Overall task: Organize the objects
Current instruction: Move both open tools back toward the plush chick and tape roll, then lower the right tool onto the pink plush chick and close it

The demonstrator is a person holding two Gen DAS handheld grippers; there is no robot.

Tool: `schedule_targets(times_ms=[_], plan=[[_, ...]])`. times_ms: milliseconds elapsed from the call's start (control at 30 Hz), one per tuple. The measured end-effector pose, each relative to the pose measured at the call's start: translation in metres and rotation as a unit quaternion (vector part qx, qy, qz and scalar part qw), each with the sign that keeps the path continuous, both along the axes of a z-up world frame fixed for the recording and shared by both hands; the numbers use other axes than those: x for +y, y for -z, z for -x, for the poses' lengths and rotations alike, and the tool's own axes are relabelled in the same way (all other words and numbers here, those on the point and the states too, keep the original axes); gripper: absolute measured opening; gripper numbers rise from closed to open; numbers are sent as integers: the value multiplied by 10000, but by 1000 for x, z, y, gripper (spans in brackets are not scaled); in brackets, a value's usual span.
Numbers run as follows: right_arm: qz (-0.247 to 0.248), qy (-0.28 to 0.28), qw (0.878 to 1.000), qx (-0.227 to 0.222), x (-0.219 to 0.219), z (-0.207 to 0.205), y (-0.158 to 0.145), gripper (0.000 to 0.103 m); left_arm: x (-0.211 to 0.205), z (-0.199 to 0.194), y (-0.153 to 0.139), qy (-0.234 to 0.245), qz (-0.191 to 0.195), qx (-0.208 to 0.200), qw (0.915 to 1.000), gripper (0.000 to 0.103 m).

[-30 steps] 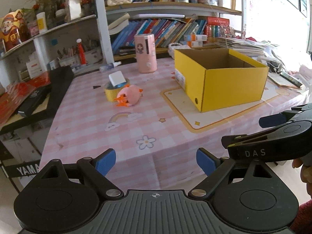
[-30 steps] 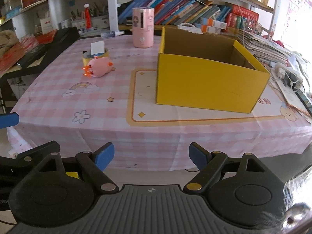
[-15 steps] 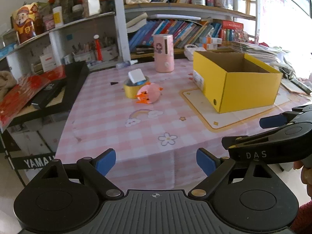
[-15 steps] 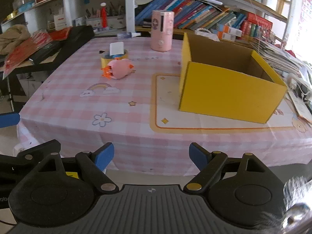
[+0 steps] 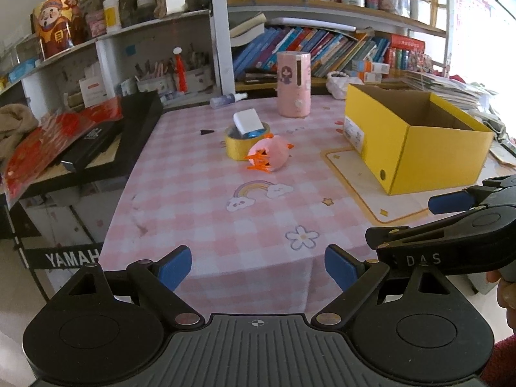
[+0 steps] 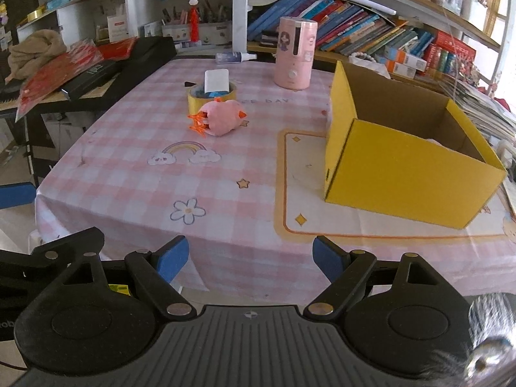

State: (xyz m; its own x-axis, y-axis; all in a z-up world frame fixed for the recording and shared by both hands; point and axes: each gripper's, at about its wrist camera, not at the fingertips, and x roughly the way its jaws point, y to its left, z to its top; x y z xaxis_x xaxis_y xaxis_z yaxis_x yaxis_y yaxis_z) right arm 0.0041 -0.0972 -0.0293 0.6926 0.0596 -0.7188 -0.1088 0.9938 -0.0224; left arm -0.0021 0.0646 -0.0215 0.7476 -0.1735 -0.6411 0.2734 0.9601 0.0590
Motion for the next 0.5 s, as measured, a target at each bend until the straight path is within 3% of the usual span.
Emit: schedule_targets(times_ms=[500], plan=[[10, -390, 9992, 21, 2, -83, 1, 81, -2, -72, 5, -414, 71, 90, 9991, 92]])
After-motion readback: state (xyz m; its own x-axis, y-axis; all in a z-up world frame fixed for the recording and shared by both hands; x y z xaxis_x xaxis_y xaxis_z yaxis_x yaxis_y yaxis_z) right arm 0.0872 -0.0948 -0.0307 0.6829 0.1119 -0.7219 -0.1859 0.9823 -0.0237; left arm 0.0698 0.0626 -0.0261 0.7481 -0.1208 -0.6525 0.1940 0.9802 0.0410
